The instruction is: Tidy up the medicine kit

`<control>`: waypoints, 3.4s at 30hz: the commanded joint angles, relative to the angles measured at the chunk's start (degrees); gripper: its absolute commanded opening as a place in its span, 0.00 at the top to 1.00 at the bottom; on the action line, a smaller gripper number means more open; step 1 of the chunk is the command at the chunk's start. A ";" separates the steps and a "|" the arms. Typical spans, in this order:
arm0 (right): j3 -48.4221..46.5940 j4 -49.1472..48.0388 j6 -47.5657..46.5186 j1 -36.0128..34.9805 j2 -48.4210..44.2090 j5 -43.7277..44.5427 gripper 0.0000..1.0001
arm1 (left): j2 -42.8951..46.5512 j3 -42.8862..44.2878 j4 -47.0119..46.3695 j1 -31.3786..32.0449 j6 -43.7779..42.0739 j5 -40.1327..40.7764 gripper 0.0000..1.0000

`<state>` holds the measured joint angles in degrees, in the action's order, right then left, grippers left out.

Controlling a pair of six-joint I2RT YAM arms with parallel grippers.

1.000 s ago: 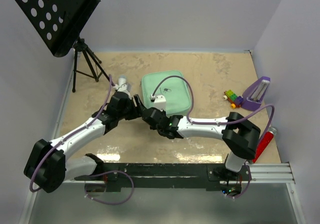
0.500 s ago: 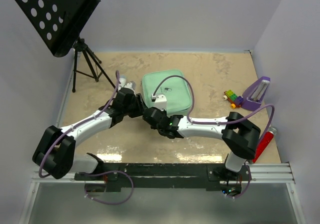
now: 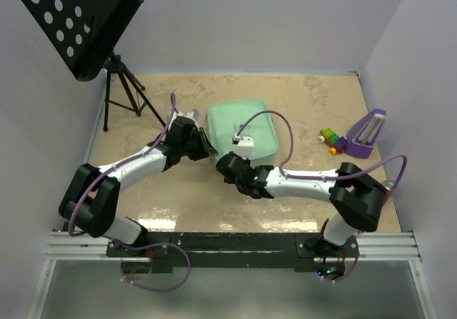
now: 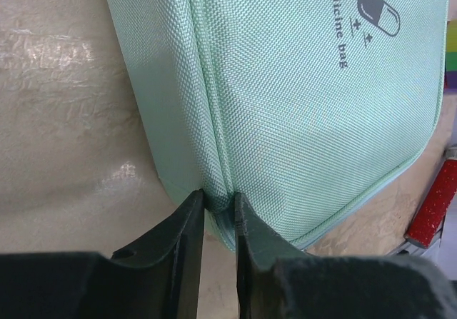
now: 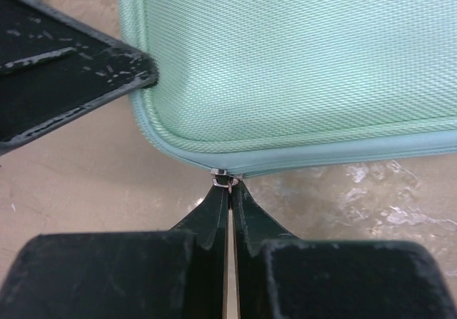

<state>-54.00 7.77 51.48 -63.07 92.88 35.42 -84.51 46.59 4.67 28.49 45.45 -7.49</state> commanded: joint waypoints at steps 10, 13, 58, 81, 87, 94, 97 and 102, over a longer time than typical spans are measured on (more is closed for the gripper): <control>11.01 6.38 5.99 8.83 -14.04 -1.40 1.00 | -6.98 0.08 5.09 -4.93 -4.49 11.44 0.83; 13.91 5.33 7.66 11.73 -17.20 -3.07 1.00 | -7.51 0.61 5.44 -6.07 -4.76 11.18 0.83; -5.59 -5.83 -6.57 -0.30 5.99 -7.73 1.00 | 15.25 -2.73 6.59 -5.74 1.65 5.29 0.18; 4.25 0.57 1.59 -0.74 -2.26 -3.70 1.00 | -4.08 2.02 6.58 -1.77 0.17 16.89 0.27; 8.20 2.95 8.01 0.14 -5.34 -2.11 1.00 | -6.19 1.66 5.62 -2.74 -1.15 16.98 0.31; 13.30 1.72 10.92 2.42 -9.99 -3.25 1.00 | -7.86 1.40 3.16 -5.02 -2.03 14.61 0.38; 15.23 0.76 11.27 4.61 -11.84 -4.04 1.00 | -8.74 2.10 3.24 -5.46 -2.56 14.43 0.39; 18.93 -3.99 9.52 9.36 -16.06 -5.19 1.00 | -9.27 2.37 2.89 -5.81 -2.91 13.73 0.40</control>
<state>-38.81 -1.65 61.56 -56.58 80.75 28.16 -89.97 49.84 3.40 26.20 47.03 -5.02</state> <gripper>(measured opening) 0.021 0.614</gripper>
